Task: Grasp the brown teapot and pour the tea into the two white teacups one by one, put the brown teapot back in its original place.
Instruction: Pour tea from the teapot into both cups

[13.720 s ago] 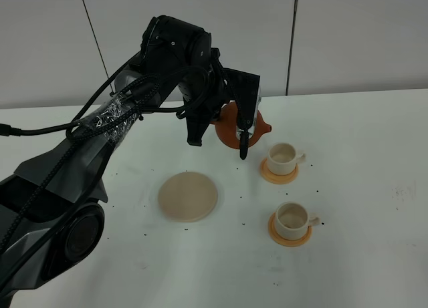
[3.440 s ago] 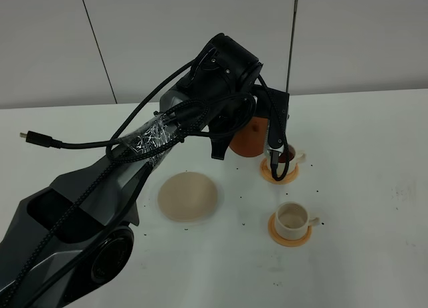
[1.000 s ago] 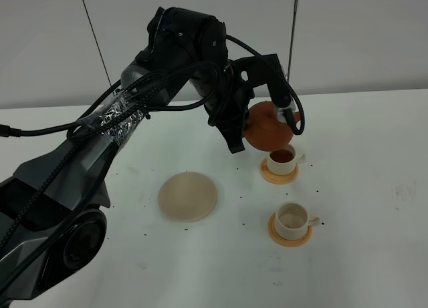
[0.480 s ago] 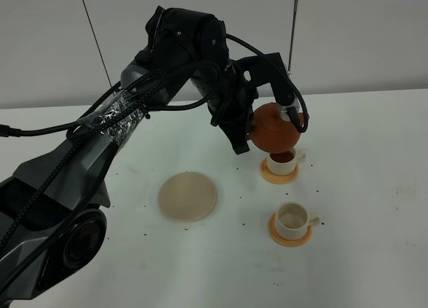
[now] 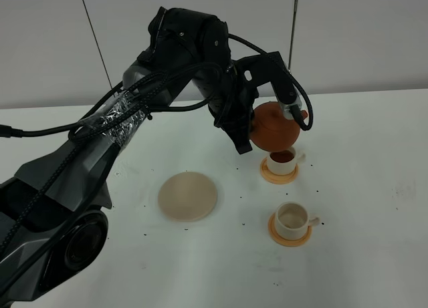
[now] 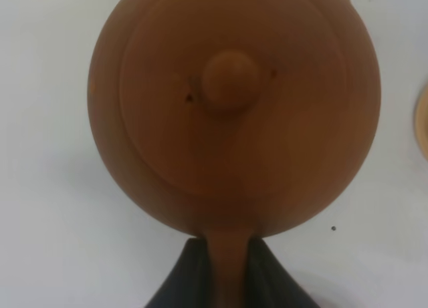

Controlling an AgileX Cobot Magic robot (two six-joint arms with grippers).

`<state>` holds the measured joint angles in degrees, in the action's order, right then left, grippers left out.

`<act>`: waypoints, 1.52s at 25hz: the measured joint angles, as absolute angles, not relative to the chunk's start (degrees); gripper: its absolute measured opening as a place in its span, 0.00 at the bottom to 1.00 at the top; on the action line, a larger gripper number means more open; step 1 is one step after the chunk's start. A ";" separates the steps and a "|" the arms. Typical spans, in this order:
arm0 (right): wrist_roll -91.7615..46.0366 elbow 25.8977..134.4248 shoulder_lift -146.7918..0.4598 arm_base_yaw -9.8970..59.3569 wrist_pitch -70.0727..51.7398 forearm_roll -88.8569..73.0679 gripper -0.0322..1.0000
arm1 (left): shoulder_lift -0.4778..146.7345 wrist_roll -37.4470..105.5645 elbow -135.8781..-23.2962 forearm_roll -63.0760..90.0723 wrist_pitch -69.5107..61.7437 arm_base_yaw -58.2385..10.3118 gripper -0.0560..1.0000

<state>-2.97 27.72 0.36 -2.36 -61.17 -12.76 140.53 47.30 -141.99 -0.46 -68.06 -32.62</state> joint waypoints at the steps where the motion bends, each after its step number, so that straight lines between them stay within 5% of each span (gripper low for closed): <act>1: -2.97 27.72 0.36 -2.36 -61.17 -12.76 0.27 | 140.53 47.25 -141.99 -0.65 -68.06 -33.00 0.21; 33: -2.97 27.72 0.36 -2.36 -61.17 -12.76 0.27 | 138.79 42.22 -141.99 1.51 -68.06 -43.37 0.21; 38: -2.97 27.72 0.36 -2.36 -61.17 -12.81 0.27 | 131.76 42.28 -133.36 1.70 -68.06 -42.26 0.21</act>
<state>-2.97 27.72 0.36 -2.36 -61.17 -12.81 131.76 42.28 -133.36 1.70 -68.06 -42.26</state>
